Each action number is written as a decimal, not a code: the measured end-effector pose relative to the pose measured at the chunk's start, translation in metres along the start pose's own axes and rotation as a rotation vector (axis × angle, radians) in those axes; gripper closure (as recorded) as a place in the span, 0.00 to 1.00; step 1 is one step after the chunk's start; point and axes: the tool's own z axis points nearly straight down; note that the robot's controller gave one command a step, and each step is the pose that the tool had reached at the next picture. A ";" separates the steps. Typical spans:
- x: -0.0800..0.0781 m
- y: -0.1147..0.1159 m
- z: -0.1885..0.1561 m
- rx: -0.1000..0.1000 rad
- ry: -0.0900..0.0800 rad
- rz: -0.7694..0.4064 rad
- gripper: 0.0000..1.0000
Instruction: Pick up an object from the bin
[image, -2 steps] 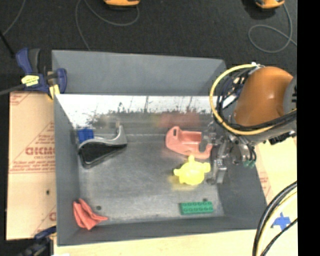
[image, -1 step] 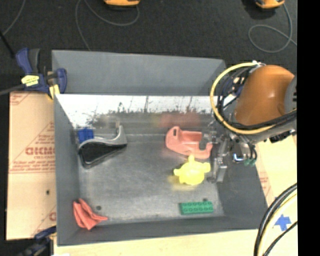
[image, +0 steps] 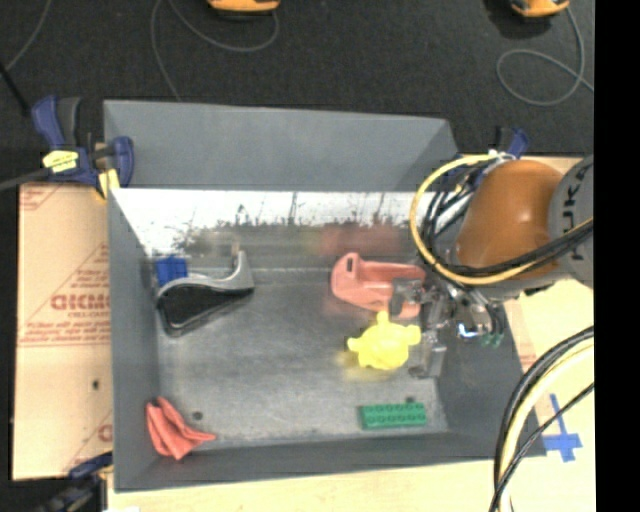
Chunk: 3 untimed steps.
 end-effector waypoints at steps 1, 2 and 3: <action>0.000 -0.010 0.027 -0.002 0.005 -0.107 0.00; -0.012 -0.013 0.002 0.003 -0.006 -0.130 0.00; -0.018 -0.018 0.051 0.003 -0.004 -0.171 0.00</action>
Offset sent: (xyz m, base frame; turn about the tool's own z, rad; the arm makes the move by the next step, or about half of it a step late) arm 0.0113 -0.0108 -0.0035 -0.1338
